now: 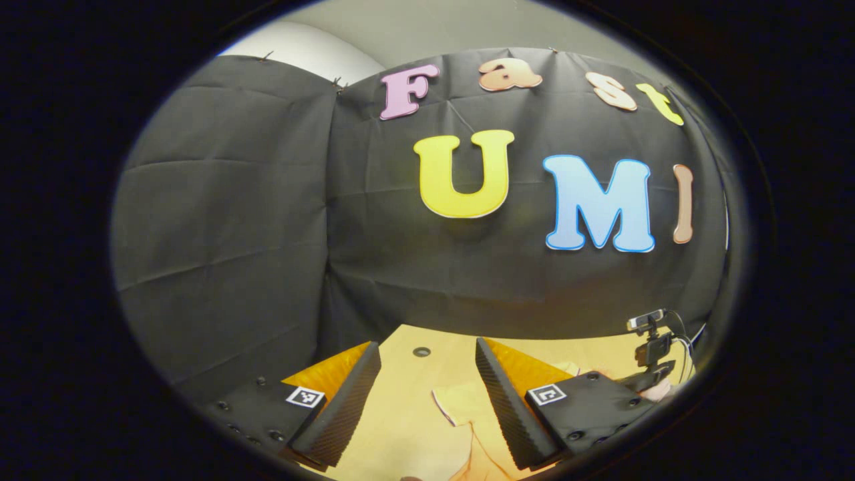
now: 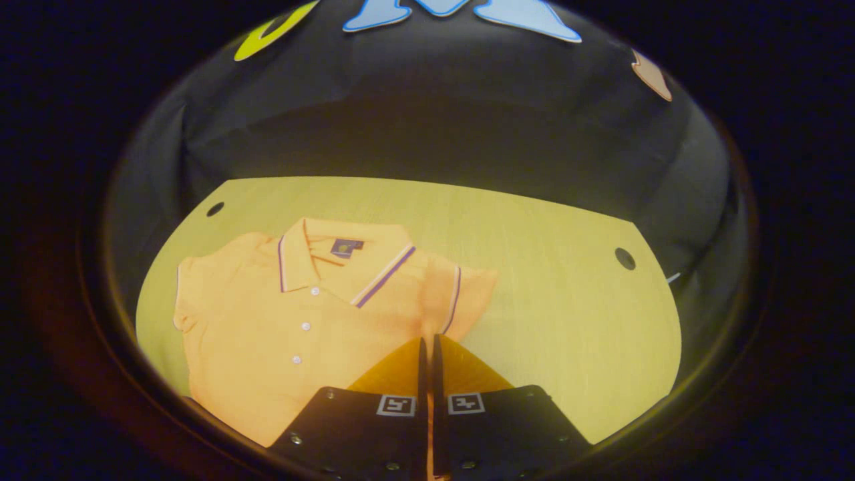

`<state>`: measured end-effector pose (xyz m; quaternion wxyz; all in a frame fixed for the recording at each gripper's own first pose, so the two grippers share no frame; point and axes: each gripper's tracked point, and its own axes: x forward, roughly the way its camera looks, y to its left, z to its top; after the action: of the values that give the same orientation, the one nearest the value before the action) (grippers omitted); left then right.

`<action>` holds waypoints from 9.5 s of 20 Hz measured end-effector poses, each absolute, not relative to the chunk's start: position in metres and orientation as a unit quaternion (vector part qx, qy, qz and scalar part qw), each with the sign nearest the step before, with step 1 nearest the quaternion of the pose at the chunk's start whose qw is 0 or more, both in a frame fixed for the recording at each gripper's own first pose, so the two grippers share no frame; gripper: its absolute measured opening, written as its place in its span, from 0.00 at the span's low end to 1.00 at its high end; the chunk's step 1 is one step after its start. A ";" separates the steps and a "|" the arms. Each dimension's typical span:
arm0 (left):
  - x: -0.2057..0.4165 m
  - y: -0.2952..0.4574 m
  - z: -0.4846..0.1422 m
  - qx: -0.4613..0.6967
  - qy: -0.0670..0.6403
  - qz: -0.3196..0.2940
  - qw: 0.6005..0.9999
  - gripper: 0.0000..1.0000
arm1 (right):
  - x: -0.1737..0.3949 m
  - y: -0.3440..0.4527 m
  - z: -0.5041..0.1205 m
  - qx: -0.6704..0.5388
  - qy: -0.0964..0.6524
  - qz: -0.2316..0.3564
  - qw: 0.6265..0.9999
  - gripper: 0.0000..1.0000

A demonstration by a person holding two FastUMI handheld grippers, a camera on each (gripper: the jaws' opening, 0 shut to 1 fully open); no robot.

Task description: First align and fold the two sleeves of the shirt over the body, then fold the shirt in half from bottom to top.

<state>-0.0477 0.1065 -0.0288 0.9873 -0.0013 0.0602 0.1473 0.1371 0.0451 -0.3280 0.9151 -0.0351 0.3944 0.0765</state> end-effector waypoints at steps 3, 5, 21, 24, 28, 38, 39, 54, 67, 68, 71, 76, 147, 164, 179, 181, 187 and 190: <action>-0.053 0.113 -0.029 0.001 0.060 0.150 0.987 0.95 | 0.127 0.069 -0.336 -0.050 0.404 0.106 0.907 0.03; -0.056 0.118 -0.029 0.003 0.062 0.154 0.986 0.95 | 0.119 0.083 -0.344 -0.054 0.420 0.123 0.897 0.05; -0.017 0.108 -0.083 -0.022 0.099 0.100 0.990 0.94 | 0.102 0.095 -0.285 -0.015 0.384 0.125 0.915 0.29; 0.009 0.101 -0.106 -0.023 0.111 0.087 0.990 0.94 | 0.092 0.095 -0.261 0.007 0.366 0.124 0.922 0.29; 0.041 0.096 -0.147 -0.030 0.145 0.073 0.986 0.95 | 0.072 0.094 -0.222 0.037 0.334 0.125 0.933 0.29; 0.093 0.097 -0.295 -0.029 0.261 0.067 0.963 0.94 | 0.005 0.062 -0.165 0.068 0.299 0.092 0.947 0.29; 0.095 0.098 -0.308 -0.033 0.273 0.069 0.959 0.94 | -0.001 0.056 -0.164 0.064 0.302 0.085 0.947 0.29; 0.119 0.110 -0.425 -0.045 0.378 0.091 0.920 0.95 | -0.046 0.008 -0.179 0.075 0.332 0.014 0.940 0.29; 0.127 0.100 -0.427 -0.014 0.387 0.093 0.917 0.11 | -0.053 0.004 -0.192 0.085 0.337 0.015 0.937 0.29; 0.128 0.101 -0.425 -0.004 0.389 0.097 0.916 0.13 | -0.054 0.002 -0.191 0.087 0.337 0.014 0.937 0.29; 0.137 0.092 -0.404 0.036 0.371 0.092 0.923 0.12 | -0.056 -0.002 -0.194 0.095 0.336 0.009 0.937 0.29; 0.160 0.041 -0.363 0.093 0.324 0.036 0.941 0.10 | -0.057 -0.005 -0.199 0.110 0.337 0.004 0.935 0.29; -0.246 0.024 -0.446 0.088 0.638 -0.074 0.762 0.91 | -0.249 -0.014 -0.394 -0.037 0.668 0.088 0.738 0.98; -0.235 0.013 -0.448 0.090 0.669 -0.091 0.732 0.68 | -0.244 -0.014 -0.395 -0.046 0.697 0.082 0.711 0.96; -0.211 0.013 -0.416 0.094 0.628 -0.104 0.765 0.06 | -0.235 -0.011 -0.392 -0.047 0.685 0.082 0.723 0.01; -0.196 0.016 -0.394 0.093 0.610 -0.098 0.781 0.06 | -0.227 -0.007 -0.385 -0.023 0.680 0.076 0.729 0.00; -0.127 0.027 -0.329 0.032 0.589 -0.068 0.804 0.07 | -0.177 -0.002 -0.351 0.007 0.639 0.068 0.766 0.00; -0.107 0.017 -0.318 0.020 0.574 -0.065 0.816 0.07 | -0.150 -0.003 -0.334 0.017 0.620 0.064 0.782 0.00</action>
<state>-0.1066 0.0167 -0.3180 0.8158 0.0201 0.5744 -0.0649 -0.1499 -0.0028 -0.3337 0.7820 0.0167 0.6198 0.0642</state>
